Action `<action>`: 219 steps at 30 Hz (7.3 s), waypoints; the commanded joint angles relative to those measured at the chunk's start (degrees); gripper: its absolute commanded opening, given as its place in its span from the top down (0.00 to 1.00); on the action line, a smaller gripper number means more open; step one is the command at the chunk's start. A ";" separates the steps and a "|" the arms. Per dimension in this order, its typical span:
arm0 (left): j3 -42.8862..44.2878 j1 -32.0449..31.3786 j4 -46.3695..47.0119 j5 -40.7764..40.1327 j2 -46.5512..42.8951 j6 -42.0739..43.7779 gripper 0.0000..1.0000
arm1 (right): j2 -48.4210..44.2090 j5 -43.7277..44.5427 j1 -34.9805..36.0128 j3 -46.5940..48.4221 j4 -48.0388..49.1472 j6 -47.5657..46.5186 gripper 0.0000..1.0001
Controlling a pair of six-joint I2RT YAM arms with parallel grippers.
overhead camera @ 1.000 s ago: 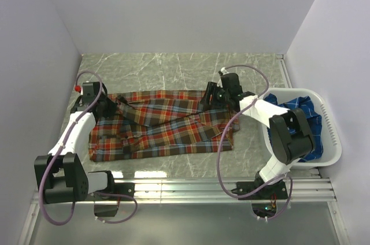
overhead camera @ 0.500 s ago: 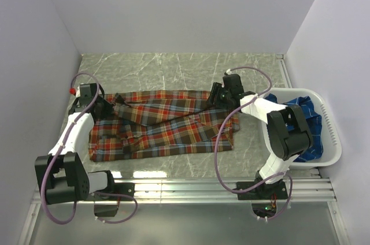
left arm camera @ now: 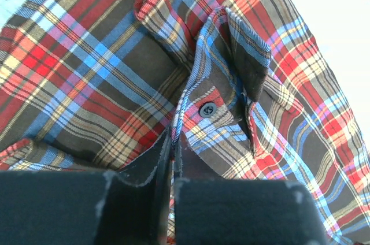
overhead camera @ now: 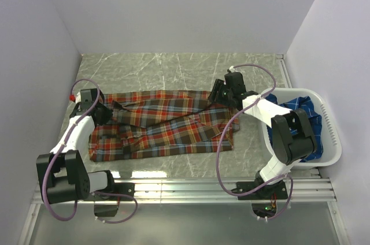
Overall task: Fold and stack the long sleeve shirts
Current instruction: Fold the shirt
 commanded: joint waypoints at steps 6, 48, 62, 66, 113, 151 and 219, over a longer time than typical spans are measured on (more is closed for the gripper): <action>-1.45 1.44 2.54 -2.37 -2.09 -0.57 0.62 | -1.25 3.33 -1.29 3.96 -0.32 1.31 0.33; -1.82 1.79 14.42 5.02 10.39 -10.77 0.24 | 4.13 7.12 -0.15 -0.09 11.02 10.12 0.35; 14.26 0.47 20.82 14.06 21.16 -3.11 0.26 | 15.35 -12.22 7.05 11.25 27.53 16.60 0.34; 17.00 0.47 24.76 14.25 28.39 -3.03 0.28 | 22.28 -15.21 7.49 13.10 32.63 19.85 0.34; 30.00 -13.23 -0.44 -4.74 26.20 22.54 0.19 | -12.94 2.72 19.17 -3.15 -28.35 6.06 0.37; -5.86 -15.87 1.43 17.16 -4.43 -5.94 0.09 | 33.61 5.80 1.87 59.93 -28.75 -13.54 0.34; 10.07 -34.31 1.32 1.24 3.62 -0.66 0.11 | -6.25 7.92 22.59 7.75 -33.37 -7.48 0.39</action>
